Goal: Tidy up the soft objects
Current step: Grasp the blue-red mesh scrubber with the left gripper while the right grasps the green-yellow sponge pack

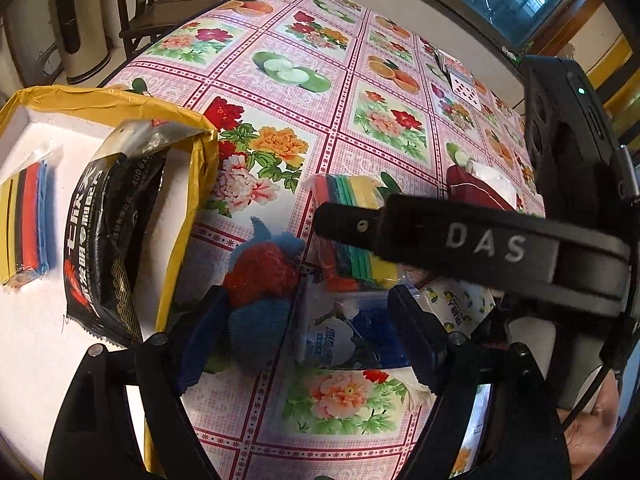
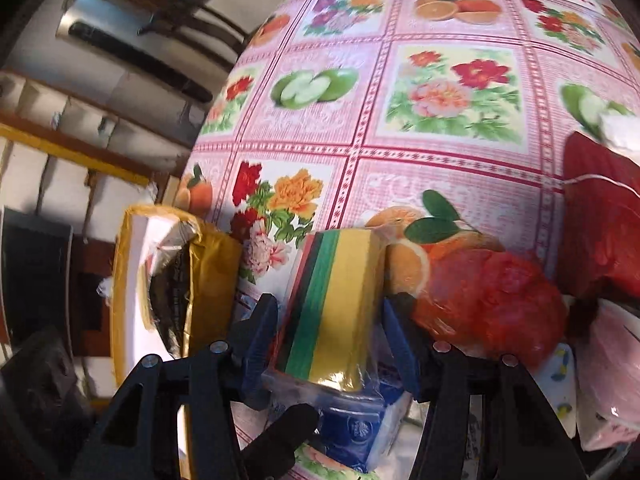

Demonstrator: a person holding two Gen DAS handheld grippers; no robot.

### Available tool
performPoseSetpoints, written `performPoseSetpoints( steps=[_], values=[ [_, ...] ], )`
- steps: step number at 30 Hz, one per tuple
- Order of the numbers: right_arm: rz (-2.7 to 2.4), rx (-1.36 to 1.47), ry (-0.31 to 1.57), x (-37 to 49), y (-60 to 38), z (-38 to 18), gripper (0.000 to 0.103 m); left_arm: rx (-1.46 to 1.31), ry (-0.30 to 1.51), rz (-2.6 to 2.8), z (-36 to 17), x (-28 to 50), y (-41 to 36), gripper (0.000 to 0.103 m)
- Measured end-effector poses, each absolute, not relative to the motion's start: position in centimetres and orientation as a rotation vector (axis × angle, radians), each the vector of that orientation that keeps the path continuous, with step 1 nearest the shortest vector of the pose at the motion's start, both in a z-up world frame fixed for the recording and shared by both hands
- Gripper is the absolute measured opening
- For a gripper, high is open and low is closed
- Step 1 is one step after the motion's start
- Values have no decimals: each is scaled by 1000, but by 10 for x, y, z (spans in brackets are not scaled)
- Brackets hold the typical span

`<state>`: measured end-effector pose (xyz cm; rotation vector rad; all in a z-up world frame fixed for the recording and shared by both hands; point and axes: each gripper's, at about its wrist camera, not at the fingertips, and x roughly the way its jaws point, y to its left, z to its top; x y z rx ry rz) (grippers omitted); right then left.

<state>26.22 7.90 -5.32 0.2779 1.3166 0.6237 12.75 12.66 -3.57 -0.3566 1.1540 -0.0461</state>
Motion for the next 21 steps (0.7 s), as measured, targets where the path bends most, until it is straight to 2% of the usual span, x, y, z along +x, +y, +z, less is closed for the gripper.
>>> performPoseSetpoints(
  steps=[4,6,9,16,21],
  values=[
    [576,165,1272,259,92,-50,44,-322,1156,-64,-35,129,125,79],
    [573,124,1250,255,96,-50,42,-301,1159,-57,-37,129,127,39],
    [567,151,1238,254,89,-51,41,-338,1163,-53,-38,128,141,22],
    [572,234,1228,252,70,-50,39,-327,1116,-34,-34,119,142,16],
    [581,274,1194,246,58,-38,39,-370,1072,-57,-21,110,149,16]
  ],
)
